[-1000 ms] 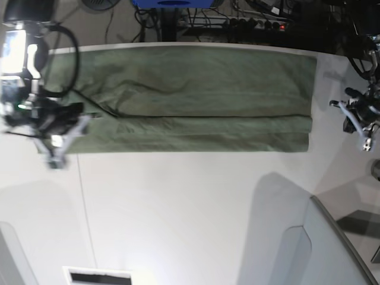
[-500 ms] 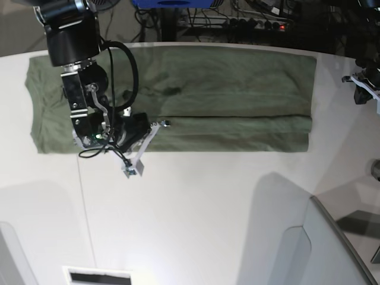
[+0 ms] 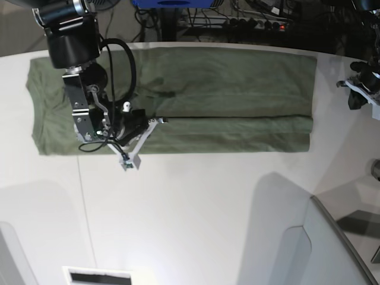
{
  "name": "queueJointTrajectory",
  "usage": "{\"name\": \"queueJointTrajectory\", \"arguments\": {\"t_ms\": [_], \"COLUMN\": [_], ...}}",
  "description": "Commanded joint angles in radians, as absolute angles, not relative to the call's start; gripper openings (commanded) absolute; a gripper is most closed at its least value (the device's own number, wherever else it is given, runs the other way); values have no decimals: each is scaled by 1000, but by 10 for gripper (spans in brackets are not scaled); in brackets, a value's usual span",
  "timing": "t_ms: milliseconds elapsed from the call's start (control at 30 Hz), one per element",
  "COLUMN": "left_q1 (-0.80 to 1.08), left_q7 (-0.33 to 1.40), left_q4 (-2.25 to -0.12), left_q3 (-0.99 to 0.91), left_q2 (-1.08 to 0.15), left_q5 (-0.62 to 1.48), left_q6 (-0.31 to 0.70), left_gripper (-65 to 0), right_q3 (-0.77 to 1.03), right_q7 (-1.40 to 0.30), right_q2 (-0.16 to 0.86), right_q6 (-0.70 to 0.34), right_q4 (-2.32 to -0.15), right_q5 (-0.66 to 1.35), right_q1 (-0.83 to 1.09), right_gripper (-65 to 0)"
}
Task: Layout the t-shirt on the table in an organized manner, then fold the t-shirt properly
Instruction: 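Move the right gripper inward over the strip toward its middle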
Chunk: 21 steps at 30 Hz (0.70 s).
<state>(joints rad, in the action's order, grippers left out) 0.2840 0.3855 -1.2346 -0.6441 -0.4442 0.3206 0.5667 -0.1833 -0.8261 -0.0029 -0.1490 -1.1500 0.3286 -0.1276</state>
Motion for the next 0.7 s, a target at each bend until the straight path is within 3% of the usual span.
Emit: {"name": "queueJointTrajectory", "arguments": {"t_ms": [0,300,467,667], "left_q1": [282,286,263,223], "left_q7": [364,363,358,360], "left_q4": [-1248,-1260,-1260,-1267], "left_q3": [-650,-585,-513,-481], "left_q2": [-469,-469,-444,-415], "left_q5": [331,338,340,332], "left_q6": [562,562,562,562], "left_gripper": [-650,-650,-650,-650], "right_q3": [-185,-143,24,-53], "right_q7": [-826,-888,-905,-911], "right_q2": [-5,44,64,73], "right_q6": [-148,-139,-101,-99], "right_q4": [-1173,-1544,-1520,-1498], "right_q5": [325,323,323,328], "right_q1": [-139,-42,-30,-70], "right_gripper": [-635,-635,-635,-635]}}
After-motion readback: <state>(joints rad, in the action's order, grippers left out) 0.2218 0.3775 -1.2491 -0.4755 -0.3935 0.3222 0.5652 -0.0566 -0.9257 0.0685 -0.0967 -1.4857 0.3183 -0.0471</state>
